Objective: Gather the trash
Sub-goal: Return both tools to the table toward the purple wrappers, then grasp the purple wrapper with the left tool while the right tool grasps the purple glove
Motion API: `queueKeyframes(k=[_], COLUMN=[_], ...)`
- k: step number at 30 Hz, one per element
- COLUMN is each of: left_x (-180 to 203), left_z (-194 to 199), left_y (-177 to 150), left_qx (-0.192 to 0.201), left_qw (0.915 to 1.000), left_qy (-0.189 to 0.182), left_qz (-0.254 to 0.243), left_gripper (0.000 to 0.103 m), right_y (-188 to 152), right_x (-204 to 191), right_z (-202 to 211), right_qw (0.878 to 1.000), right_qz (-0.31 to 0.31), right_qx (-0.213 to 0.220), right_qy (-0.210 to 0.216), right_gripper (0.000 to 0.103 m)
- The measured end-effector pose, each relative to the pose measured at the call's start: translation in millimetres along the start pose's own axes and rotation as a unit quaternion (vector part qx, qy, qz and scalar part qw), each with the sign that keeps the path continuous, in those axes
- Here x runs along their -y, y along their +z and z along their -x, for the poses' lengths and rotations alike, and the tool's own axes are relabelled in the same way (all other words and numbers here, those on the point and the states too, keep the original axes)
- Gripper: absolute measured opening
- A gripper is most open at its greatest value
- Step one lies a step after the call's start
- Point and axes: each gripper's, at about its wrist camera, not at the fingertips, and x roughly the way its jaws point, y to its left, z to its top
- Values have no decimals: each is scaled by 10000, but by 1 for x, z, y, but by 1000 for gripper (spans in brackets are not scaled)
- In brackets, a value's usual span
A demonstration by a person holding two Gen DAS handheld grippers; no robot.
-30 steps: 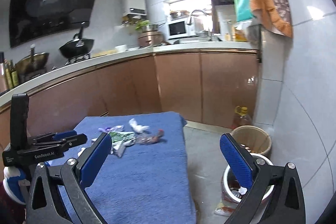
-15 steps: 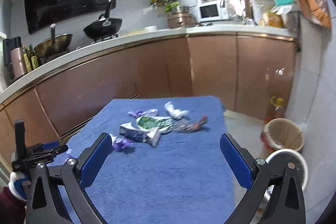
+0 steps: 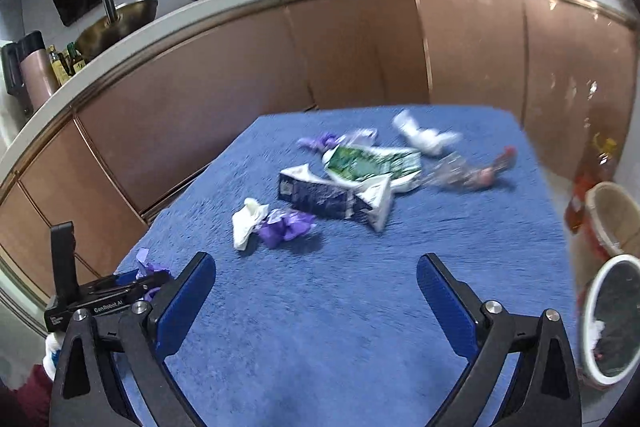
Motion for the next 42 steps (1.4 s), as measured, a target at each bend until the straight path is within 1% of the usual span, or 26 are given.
queueKeyframes(k=[1, 2, 6, 10, 14, 18, 19, 20, 21, 22, 23, 25, 27, 30, 33, 37, 42], left_x=[-1, -2, 0, 2, 6, 8, 8, 7, 6, 5, 5, 6, 6, 5, 3, 1, 16], left_z=[0, -1, -4, -4, -8, -10, -10, -10, -9, -9, -9, -8, -7, -3, 2, 9, 28], left_y=[1, 2, 2, 2, 5, 5, 5, 5, 5, 5, 5, 4, 4, 2, 1, -4, -7], left_qx=[15, 3, 32, 49, 51, 60, 65, 72, 83, 92, 100, 117, 145, 222, 286, 270, 300], left_qw=[10000, 10000, 10000, 9999, 9999, 9998, 9998, 9999, 9999, 9999, 9999, 9998, 9998, 9997, 9996, 9996, 9994], left_qy=[-38, -65, -31, -17, 8, 26, 17, 18, 17, 10, 3, 24, 17, -11, 21, 67, 123], left_qz=[-4, -12, -76, -95, -131, -180, -166, -146, -122, -105, -101, -129, -136, -118, -84, 33, -138], left_gripper=[58, 53, 48, 48, 48, 47, 47, 45, 43, 41, 40, 39, 38, 37, 37, 37, 37], right_y=[2, 3, 7, 10, 13, 17, 17, 17, 16, 15, 14, 13, 13, 10, 6, -2, -16], right_x=[0, 1, 5, 9, 10, 9, 9, 10, 11, 11, 12, 10, 8, 9, 12, 22, 44], right_z=[-11, -22, -60, -88, -107, -122, -125, -128, -130, -130, -128, -121, -115, -95, -70, -35, 9], right_qw=[10000, 9998, 9982, 9959, 9935, 9910, 9903, 9897, 9890, 9884, 9883, 9891, 9898, 9913, 9929, 9944, 9947], right_qz=[-28, -75, -268, -457, -600, -736, -774, -816, -860, -895, -907, -851, -807, -748, -674, -666, -848], right_qx=[-70, -142, -410, -575, -650, -703, -740, -773, -801, -800, -783, -746, -702, -596, -496, -356, -90], right_qy=[48, 116, 344, 522, 720, 872, 885, 887, 897, 926, 939, 941, 940, 906, 843, 741, 572], right_gripper=[94, 91, 81, 74, 71, 62, 55, 46, 42, 40, 37, 35, 34, 34, 34, 34, 34])
